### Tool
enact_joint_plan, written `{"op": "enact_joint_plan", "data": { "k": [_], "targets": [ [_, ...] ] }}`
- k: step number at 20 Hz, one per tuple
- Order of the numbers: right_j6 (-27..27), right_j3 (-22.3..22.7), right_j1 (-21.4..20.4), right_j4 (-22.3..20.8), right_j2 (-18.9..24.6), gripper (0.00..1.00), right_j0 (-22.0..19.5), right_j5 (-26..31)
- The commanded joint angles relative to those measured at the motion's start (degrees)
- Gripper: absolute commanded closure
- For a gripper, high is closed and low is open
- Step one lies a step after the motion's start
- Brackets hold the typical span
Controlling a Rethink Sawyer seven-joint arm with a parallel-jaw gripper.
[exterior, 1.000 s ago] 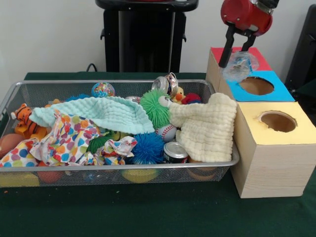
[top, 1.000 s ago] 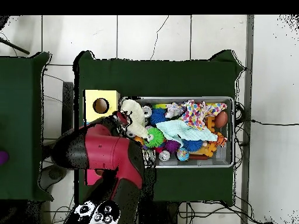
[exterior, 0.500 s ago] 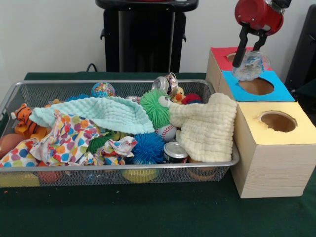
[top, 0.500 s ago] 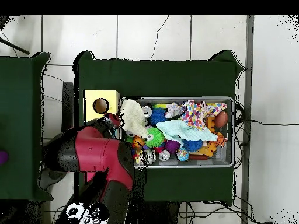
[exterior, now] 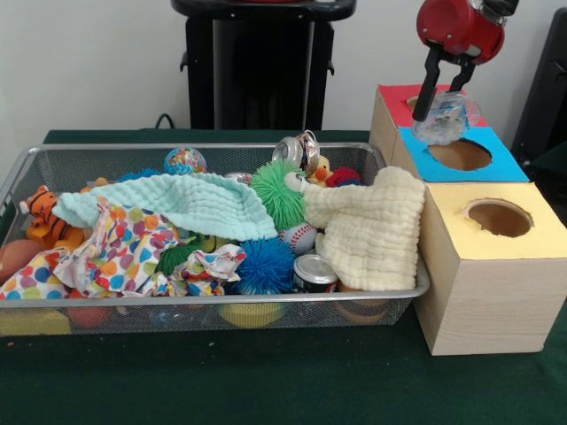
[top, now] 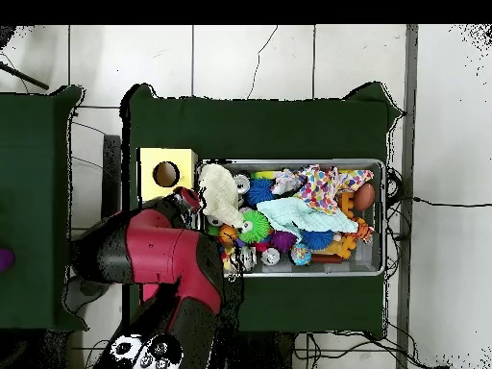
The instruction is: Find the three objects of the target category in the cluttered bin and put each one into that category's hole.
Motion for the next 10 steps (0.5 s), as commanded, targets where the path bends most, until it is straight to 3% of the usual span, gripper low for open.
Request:
{"op": "enact_joint_plan", "data": {
  "k": [1,10],
  "targets": [
    [15.93,5.14,1.74,0.66,5.19,0.0,-1.3,-1.51],
    [15.86,4.8,2.26,0.33,4.58,0.0,-0.73,-1.34]
  ]
}}
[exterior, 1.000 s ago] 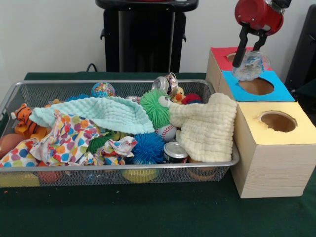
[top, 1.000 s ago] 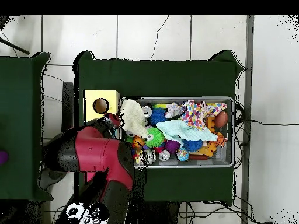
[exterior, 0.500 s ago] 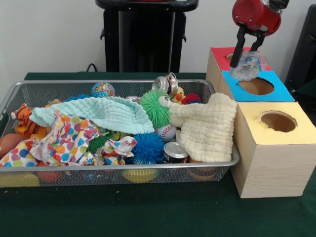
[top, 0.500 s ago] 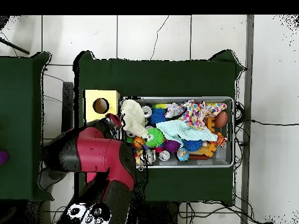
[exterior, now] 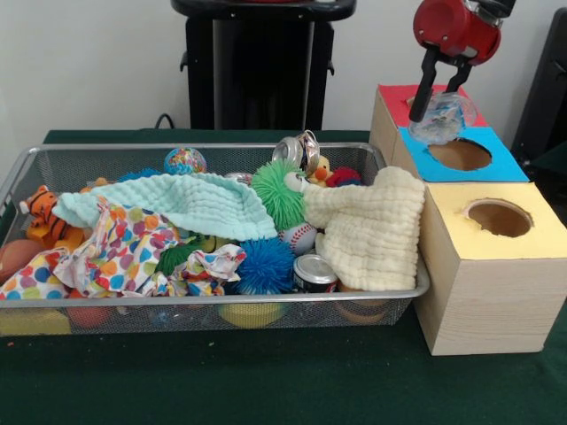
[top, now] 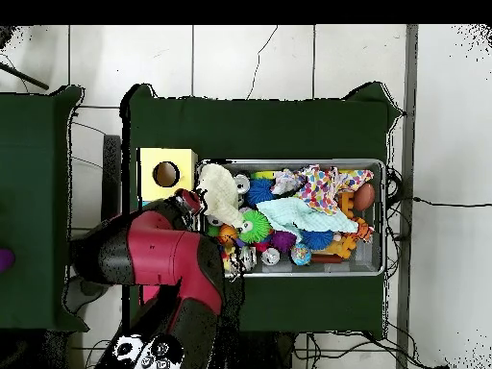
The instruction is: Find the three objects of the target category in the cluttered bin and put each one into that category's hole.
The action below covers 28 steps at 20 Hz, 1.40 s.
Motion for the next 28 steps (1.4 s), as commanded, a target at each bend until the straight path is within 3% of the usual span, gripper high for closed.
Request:
{"op": "enact_joint_plan", "data": {
  "k": [1,28],
  "targets": [
    [15.89,4.2,2.3,0.31,4.48,0.0,-0.6,-1.26],
    [17.13,2.69,4.05,1.31,3.61,0.0,1.01,-0.14]
  ]
}}
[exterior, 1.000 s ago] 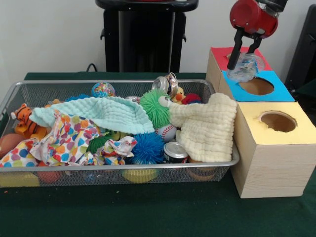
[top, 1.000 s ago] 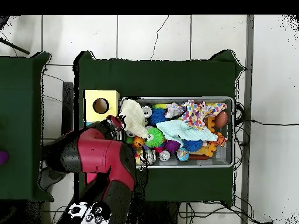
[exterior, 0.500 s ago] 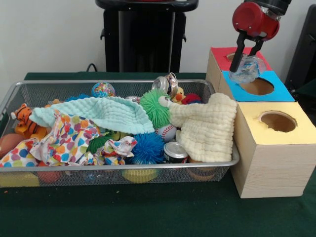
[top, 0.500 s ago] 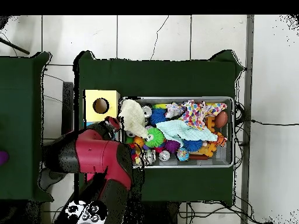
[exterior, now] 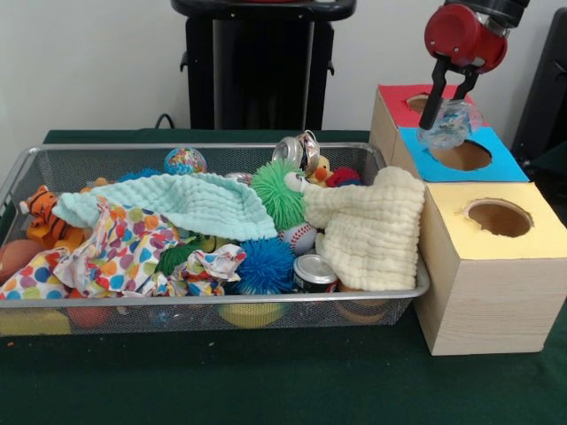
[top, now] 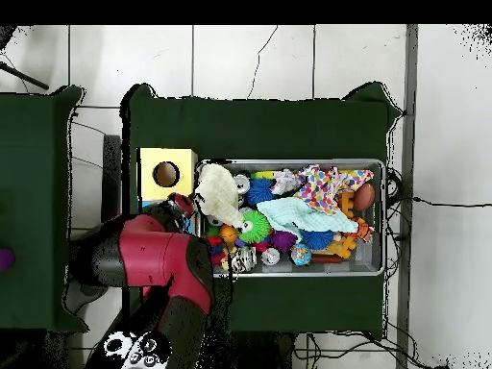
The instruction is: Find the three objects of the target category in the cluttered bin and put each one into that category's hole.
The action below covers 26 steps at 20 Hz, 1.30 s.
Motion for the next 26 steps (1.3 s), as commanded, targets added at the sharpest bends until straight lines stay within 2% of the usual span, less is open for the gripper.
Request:
{"op": "enact_joint_plan", "data": {
  "k": [1,8,26],
  "targets": [
    [17.19,2.82,2.73,1.35,3.66,0.0,-0.64,-0.36],
    [17.1,4.03,2.69,1.65,5.21,0.0,-1.84,-2.78],
    [16.21,6.08,1.39,1.43,6.31,0.0,-3.07,-4.76]
  ]
}}
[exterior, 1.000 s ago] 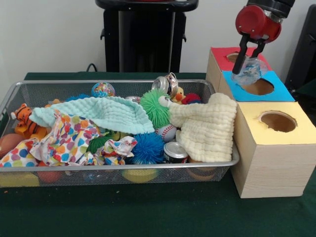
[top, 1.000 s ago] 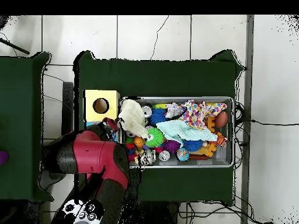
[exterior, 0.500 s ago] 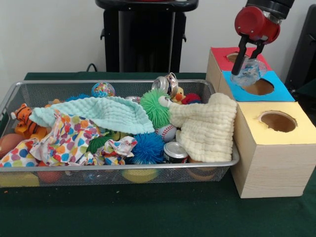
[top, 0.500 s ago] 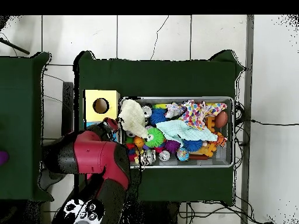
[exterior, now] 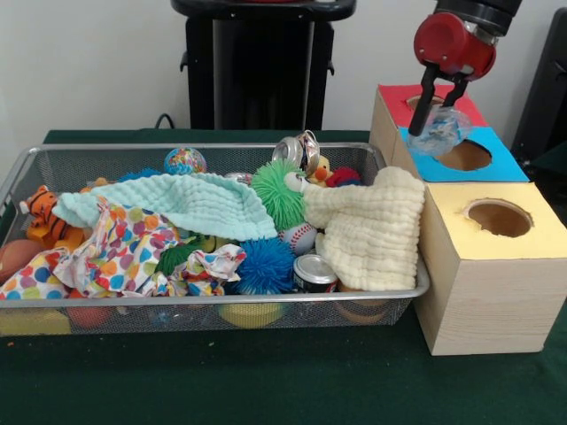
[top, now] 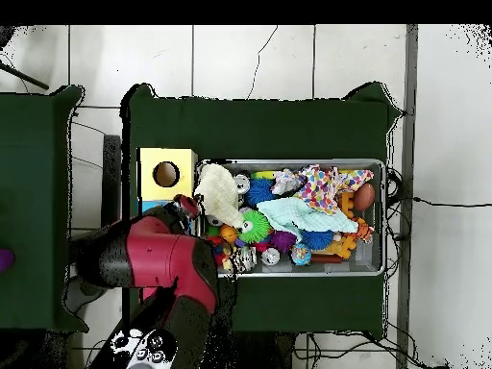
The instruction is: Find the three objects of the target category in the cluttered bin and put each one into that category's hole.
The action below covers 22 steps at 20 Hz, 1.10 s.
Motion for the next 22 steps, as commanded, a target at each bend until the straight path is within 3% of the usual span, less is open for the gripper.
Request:
{"op": "enact_joint_plan", "data": {
  "k": [1,22],
  "targets": [
    [16.18,4.85,0.77,1.42,6.3,0.0,-2.59,-2.6],
    [16.05,3.47,2.28,0.46,3.12,0.0,0.12,-1.46]
  ]
}}
